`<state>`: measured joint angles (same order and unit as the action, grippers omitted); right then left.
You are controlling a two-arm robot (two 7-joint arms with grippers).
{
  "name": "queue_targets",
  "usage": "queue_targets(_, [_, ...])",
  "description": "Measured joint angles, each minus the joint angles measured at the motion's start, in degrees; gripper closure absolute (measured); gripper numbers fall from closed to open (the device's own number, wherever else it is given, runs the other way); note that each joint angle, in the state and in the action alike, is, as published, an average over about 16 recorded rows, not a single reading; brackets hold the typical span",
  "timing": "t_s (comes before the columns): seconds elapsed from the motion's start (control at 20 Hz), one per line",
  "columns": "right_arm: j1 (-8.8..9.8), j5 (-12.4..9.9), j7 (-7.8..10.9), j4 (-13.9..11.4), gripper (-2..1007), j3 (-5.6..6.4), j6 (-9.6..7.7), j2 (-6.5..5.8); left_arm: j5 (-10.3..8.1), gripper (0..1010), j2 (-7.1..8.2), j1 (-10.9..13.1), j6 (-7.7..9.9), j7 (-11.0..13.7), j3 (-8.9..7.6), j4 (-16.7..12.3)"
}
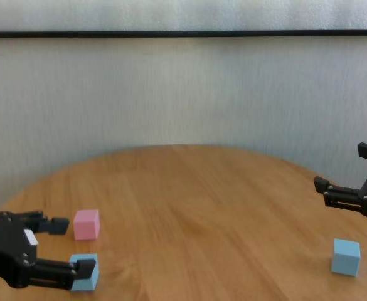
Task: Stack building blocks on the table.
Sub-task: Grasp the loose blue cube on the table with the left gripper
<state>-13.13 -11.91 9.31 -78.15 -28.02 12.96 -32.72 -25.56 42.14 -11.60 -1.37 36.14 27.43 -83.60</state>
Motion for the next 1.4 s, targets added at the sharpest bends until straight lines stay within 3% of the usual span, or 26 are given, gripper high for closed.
queue_targets(0.3, [0.04, -0.05, -0.15, -0.03, 4, 0.07, -0.21, 0.02, 0.04, 8, -1.64, -1.88, 4.14, 1.41, 0.65, 1.95])
queue_targets(0.7, [0.07, -0.09, -0.25, -0.07, 4, 0.13, -0.37, 0.04, -0.17, 8, -3.42, -3.85, 7.3, 2.45, 1.03, 4.35])
queue_targets(1.4, [0.11, -0.14, -0.33, -0.11, 4, 0.18, -0.47, 0.06, -2.05, 8, -3.76, -4.52, 12.49, 1.49, 1.21, 3.86])
